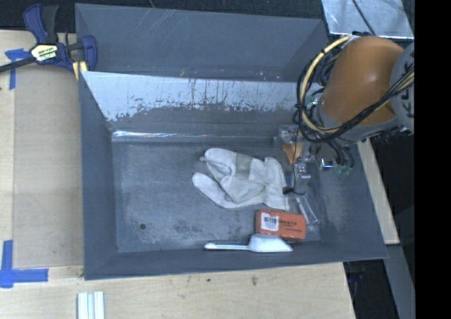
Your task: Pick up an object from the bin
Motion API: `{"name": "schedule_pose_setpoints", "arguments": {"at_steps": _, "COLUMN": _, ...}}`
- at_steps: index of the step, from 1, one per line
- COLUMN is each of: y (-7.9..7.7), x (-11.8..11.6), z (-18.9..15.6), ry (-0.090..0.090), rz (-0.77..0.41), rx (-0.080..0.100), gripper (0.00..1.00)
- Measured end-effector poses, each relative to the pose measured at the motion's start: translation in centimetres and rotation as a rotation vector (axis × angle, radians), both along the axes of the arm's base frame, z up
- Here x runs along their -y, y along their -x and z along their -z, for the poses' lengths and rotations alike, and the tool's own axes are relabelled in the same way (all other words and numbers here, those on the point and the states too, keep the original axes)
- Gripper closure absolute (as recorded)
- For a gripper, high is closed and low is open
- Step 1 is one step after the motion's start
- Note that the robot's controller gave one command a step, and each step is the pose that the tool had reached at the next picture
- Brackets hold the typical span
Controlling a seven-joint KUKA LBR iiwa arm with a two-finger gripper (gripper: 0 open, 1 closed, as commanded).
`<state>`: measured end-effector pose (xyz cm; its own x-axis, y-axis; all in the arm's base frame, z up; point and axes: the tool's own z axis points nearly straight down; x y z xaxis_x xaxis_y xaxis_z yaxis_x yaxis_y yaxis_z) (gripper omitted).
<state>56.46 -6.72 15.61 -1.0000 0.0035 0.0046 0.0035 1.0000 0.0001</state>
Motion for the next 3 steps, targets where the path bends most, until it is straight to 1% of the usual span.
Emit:
{"name": "schedule_pose_setpoints", "arguments": {"at_steps": 1, "y": -0.2, "x": 0.0, "z": -0.5, "ry": 0.001, "rz": -0.002, "rx": 0.008, "gripper": 0.0}}
{"name": "schedule_pose_setpoints", "arguments": {"at_steps": 2, "y": -1.6, "x": -1.6, "z": -1.3, "ry": 0.001, "rz": 0.003, "rx": 0.007, "gripper": 0.0}}
{"name": "schedule_pose_setpoints", "arguments": {"at_steps": 3, "y": -2.9, "x": -3.5, "z": -0.2, "ry": 0.0, "rz": -0.02, "rx": 0.014, "gripper": 0.0}}
